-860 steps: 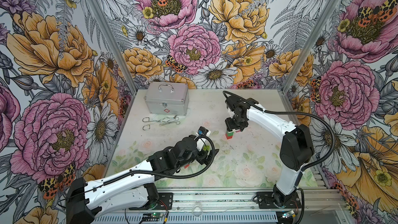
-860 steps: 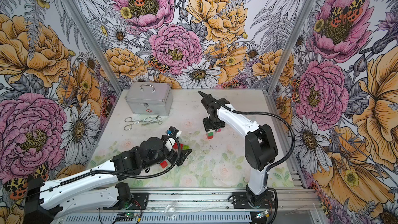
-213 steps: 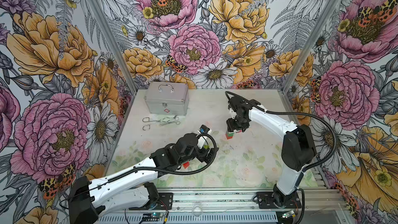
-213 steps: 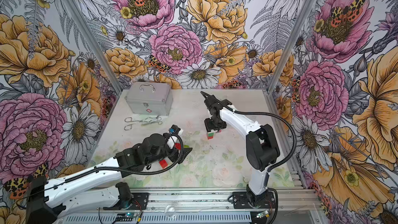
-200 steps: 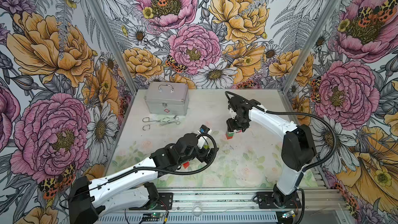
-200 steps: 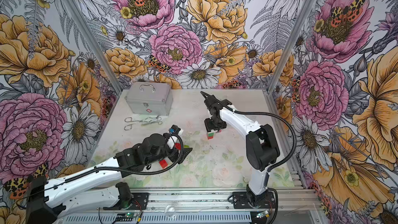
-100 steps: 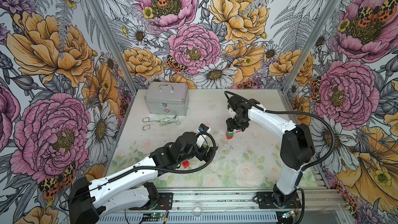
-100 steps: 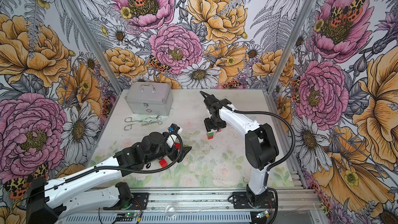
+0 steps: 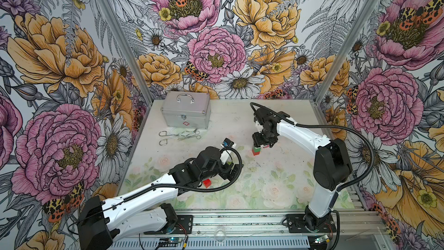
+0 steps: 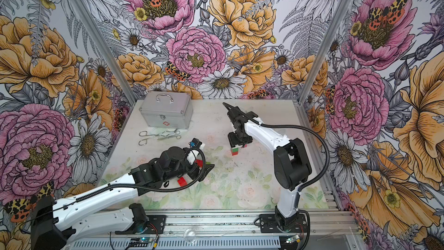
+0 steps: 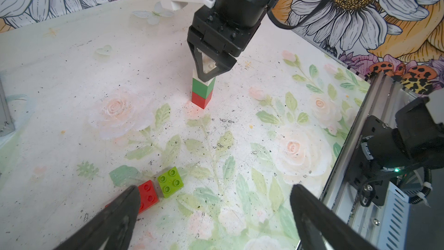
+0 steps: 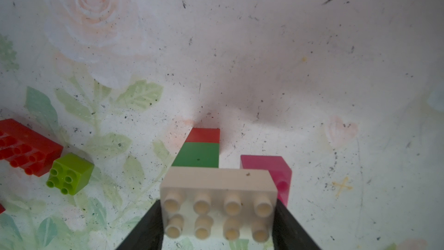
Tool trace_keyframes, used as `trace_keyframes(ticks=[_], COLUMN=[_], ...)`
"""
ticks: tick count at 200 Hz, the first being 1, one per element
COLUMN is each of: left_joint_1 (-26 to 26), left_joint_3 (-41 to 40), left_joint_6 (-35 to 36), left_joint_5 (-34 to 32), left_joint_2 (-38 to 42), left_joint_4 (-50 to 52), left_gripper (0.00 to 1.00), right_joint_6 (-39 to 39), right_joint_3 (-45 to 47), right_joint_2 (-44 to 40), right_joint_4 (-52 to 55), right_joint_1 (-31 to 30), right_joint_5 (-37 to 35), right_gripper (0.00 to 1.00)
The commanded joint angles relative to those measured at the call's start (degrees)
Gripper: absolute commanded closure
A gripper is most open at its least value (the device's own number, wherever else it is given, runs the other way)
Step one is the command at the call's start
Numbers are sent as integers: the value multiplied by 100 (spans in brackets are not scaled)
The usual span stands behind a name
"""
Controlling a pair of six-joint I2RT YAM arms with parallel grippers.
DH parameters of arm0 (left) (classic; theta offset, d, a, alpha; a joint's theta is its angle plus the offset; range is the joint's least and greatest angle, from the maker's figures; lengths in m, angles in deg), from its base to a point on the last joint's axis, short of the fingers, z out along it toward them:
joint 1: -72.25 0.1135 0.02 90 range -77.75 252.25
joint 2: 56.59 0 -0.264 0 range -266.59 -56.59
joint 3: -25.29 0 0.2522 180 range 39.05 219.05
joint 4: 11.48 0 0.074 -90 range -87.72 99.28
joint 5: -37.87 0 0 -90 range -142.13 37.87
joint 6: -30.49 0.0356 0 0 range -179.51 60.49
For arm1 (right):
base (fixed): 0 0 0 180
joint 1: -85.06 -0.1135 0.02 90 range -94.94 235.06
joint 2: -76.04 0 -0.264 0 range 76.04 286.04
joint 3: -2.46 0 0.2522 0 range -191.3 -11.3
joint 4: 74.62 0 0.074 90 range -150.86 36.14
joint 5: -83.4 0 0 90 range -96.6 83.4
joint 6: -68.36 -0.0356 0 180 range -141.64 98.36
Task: Assemble the letter r with lego
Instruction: Assemble the lego brick with the lego brick.
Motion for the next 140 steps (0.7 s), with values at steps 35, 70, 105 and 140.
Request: trace_keyframes(ticks=[35,70,105,140], left_joint_1=[71,92,118,136], left_joint_3=[38,-77,-176,-253], left_joint_6=[41,16,3,-14], left_joint_5=[138,179,217,250], left_joint_2=[58,87,104,126], left_joint_4=[-156,-218,-292,-344], left_gripper=[1,1,1,1], right_joint_6=[-32,-109,-174,-246], right_joint_3=[556,606,648,665], right_joint_2=[848,865,915,847], right_joint_4=[507,457,420,428], right_joint_1=[-57,-81,-94,-113], right_joint_5=[-302,-371,-381,-386], right_gripper=[61,62,63,63])
